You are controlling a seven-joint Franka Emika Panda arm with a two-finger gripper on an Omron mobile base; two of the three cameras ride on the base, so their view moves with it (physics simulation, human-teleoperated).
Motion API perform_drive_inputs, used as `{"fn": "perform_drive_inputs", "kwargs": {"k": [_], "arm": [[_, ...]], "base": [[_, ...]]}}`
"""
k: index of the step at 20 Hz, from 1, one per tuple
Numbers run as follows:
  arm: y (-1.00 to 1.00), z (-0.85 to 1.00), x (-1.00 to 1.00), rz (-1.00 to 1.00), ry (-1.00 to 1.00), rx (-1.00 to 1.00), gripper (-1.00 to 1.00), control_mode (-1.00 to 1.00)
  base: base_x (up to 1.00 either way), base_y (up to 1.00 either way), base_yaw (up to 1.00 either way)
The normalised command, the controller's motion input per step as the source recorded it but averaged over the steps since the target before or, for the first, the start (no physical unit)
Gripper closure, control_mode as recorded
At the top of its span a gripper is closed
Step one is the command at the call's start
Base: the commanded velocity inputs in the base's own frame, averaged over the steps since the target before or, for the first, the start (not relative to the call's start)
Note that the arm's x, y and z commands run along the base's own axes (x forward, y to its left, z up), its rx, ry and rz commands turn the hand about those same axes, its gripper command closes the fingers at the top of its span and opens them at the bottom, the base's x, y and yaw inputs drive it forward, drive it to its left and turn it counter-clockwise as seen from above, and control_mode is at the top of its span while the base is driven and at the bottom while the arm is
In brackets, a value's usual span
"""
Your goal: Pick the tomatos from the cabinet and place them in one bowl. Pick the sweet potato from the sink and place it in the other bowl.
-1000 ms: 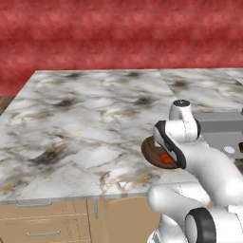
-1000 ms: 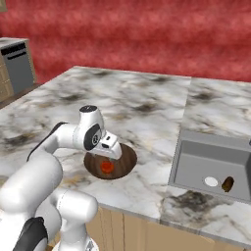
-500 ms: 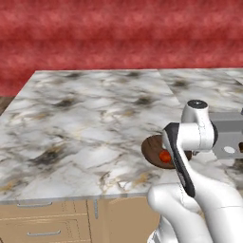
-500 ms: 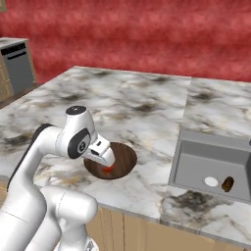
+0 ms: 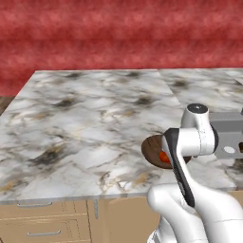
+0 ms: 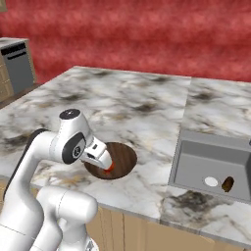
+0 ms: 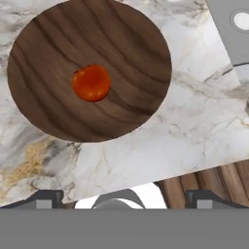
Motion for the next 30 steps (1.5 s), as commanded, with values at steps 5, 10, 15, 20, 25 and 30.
{"fn": "perform_drive_inputs", "kwargs": {"k": [5, 10, 15, 20, 25, 30], "arm": [[0.0, 0.0, 0.0, 0.0, 0.0, 0.0, -1.0, 1.0], [0.0, 0.0, 0.0, 0.0, 0.0, 0.0, -1.0, 1.0], [0.0, 0.0, 0.0, 0.0, 0.0, 0.0, -1.0, 1.0], [0.0, 0.0, 0.0, 0.0, 0.0, 0.0, -1.0, 1.0], [0.0, 0.0, 0.0, 0.0, 0.0, 0.0, -1.0, 1.0], [0.0, 0.0, 0.0, 0.0, 0.0, 0.0, -1.0, 1.0]], "base": [[-0.09, 0.0, 0.0], [0.0, -0.01, -0.35], [0.0, -0.01, -0.49], [0.0, -0.21, -0.43], [0.0, -0.3, -0.39], [0.0, -0.21, -0.41]]}}
